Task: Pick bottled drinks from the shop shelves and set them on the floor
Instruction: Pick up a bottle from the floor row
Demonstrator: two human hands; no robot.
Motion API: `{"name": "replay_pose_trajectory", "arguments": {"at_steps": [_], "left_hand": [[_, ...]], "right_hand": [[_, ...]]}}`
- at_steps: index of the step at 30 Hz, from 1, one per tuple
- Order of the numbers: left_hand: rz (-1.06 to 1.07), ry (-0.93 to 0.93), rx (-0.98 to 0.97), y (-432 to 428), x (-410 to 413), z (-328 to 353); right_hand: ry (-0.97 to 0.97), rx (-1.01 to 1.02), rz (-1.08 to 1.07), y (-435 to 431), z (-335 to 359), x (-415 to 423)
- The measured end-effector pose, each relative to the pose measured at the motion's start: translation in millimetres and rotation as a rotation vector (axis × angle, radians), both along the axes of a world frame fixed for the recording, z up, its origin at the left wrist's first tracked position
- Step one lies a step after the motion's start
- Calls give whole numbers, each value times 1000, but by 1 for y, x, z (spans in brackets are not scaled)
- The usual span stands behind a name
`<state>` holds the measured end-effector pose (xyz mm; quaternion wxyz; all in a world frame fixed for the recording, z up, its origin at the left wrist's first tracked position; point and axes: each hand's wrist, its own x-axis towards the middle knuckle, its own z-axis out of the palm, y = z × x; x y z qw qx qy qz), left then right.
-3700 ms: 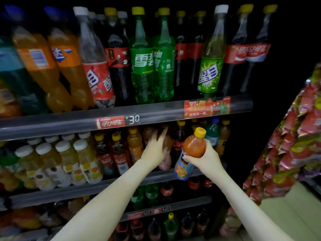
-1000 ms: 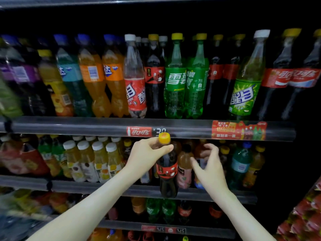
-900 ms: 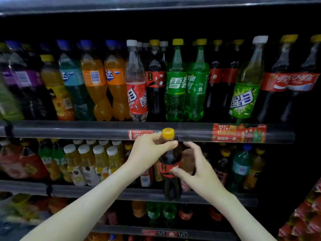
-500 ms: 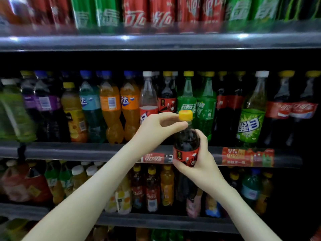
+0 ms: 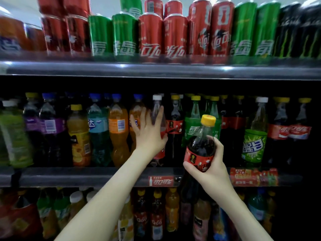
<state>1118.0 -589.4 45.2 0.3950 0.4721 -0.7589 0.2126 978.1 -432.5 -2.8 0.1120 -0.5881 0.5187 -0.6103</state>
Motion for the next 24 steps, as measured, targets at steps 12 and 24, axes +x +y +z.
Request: {"name": "replay_pose_trajectory", "arguments": {"at_steps": [12, 24], "left_hand": [[-503, 335, -290, 40, 11, -31], [-179, 315, -79, 24, 26, -5]], "right_hand": [[-62, -72, -174, 1, -6, 5], [-18, -90, -116, -17, 15, -3]]}}
